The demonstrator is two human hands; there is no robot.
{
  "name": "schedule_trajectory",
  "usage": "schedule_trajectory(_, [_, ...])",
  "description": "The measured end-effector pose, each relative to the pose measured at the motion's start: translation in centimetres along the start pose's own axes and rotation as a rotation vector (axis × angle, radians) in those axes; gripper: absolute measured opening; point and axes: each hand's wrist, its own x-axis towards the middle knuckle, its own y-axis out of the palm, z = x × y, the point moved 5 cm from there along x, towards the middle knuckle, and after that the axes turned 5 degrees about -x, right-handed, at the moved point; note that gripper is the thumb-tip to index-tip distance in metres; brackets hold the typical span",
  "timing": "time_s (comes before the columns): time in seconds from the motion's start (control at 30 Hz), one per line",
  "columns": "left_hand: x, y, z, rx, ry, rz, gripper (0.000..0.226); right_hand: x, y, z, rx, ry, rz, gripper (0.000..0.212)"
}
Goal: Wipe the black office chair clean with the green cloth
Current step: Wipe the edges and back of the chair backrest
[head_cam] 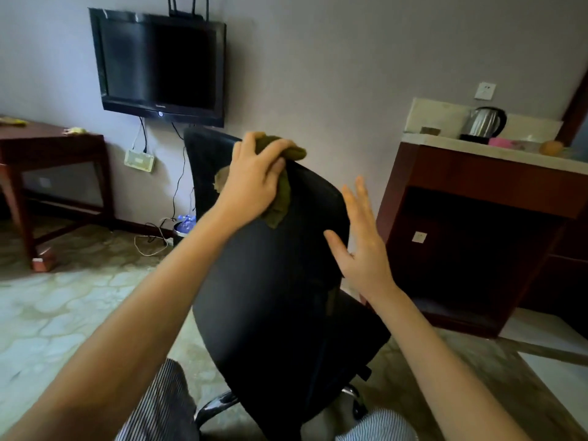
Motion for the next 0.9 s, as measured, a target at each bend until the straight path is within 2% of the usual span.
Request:
schedule_trajectory(0.1, [0.1, -1.0, 2.1, -0.027, -0.070, -0.025, 0.037, -0.4, 3.3, -0.2, 0.224, 0.198, 0.202, 0.071])
schedule_trajectory(0.2, [-0.6, -1.5, 2.1, -0.088, -0.042, -0.002, 0.036, 0.2, 5.6, 0.0, 0.398, 0.319, 0.207, 0.068])
schedule_trajectory(0.3, [-2.3, -2.0, 1.4, -0.089, 0.041, 0.020, 0.034, 1.2, 7.4, 0.4, 0.507, 0.346, 0.245, 0.066])
schedule_trajectory(0.47, [-5.5, -2.2, 1.1, 0.209, 0.411, 0.023, 0.028, 1.5, 10.1, 0.6, 0.545, 0.360, 0.375, 0.074])
schedule_trajectory(0.57, [-6.5, -2.3, 2.7, 0.299, 0.516, -0.030, 0.028, 1.1, 11.2, 0.9, 0.515, 0.324, 0.452, 0.077])
schedule_trajectory(0.63, [-6.3, -2.3, 3.4, 0.352, 0.507, -0.073, 0.034, 0.8, 11.9, 0.9, 0.512, 0.326, 0.497, 0.078])
schedule_trajectory(0.77, [-6.2, -2.3, 3.7, 0.304, 0.349, -0.177, 0.037, 0.0, 13.6, 0.1, 0.634, 0.419, 0.553, 0.079])
schedule_trajectory(0.9, [-10.4, 0.5, 5.4, 0.375, 0.466, -0.020, 0.042, -0.2, 14.5, -0.5, 0.651, 0.434, 0.547, 0.085])
